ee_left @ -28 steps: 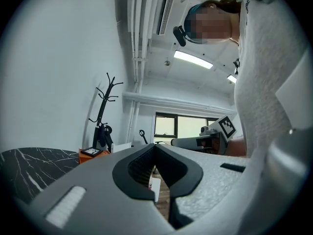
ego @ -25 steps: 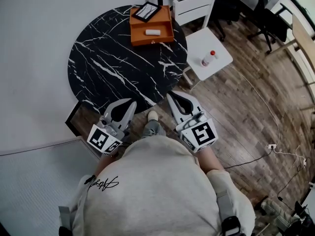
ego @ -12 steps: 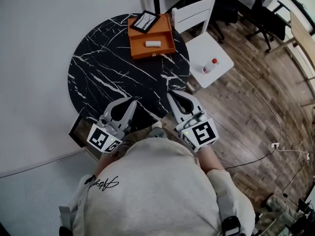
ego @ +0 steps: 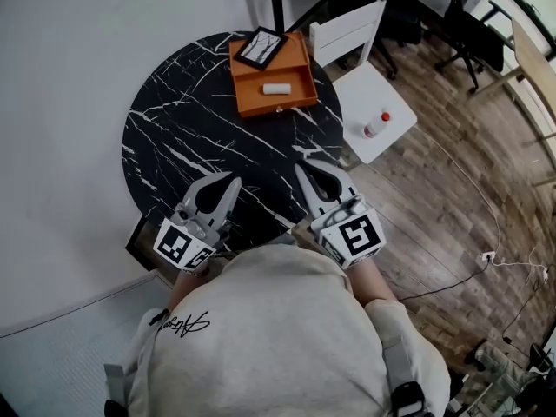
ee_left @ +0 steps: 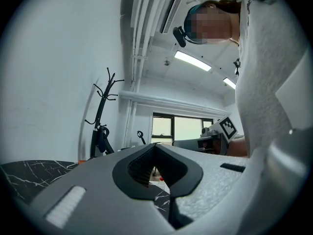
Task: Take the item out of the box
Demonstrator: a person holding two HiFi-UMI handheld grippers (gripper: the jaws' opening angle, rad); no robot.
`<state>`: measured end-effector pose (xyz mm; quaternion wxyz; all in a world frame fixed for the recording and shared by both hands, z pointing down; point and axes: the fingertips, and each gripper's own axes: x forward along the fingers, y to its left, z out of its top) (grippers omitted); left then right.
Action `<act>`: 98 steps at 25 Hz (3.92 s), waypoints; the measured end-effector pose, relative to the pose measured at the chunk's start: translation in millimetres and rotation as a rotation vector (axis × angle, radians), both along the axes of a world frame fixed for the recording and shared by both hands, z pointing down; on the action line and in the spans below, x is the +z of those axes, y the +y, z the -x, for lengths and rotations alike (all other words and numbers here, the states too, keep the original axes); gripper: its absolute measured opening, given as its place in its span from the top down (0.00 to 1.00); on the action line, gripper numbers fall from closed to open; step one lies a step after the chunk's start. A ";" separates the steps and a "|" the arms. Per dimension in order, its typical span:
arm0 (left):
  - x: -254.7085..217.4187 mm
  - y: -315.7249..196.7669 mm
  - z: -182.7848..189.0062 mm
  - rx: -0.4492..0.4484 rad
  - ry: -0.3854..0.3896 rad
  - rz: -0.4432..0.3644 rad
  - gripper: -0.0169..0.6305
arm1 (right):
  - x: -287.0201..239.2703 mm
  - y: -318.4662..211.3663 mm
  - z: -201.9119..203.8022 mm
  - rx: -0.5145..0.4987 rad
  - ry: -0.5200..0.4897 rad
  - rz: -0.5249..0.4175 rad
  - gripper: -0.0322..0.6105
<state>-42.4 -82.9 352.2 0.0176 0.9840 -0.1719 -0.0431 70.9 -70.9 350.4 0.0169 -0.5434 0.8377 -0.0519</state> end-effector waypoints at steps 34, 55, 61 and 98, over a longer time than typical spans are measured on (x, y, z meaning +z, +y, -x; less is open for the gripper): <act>5.0 -58.1 -26.1 -0.102 0.004 0.028 0.97 | 3.8 -61.6 -32.1 -0.097 0.016 0.032 0.93; 18.0 -79.3 -31.6 -0.229 -0.015 0.059 0.97 | 15.5 -116.6 -44.1 -0.273 0.150 0.049 0.93; 19.3 -81.4 -27.4 -0.246 -0.028 0.061 0.97 | 21.3 -128.9 -41.9 -0.317 0.189 0.053 0.93; 32.4 -89.9 -12.3 -0.383 -0.034 0.101 0.97 | 81.1 -205.0 -44.5 -0.483 0.389 0.055 0.82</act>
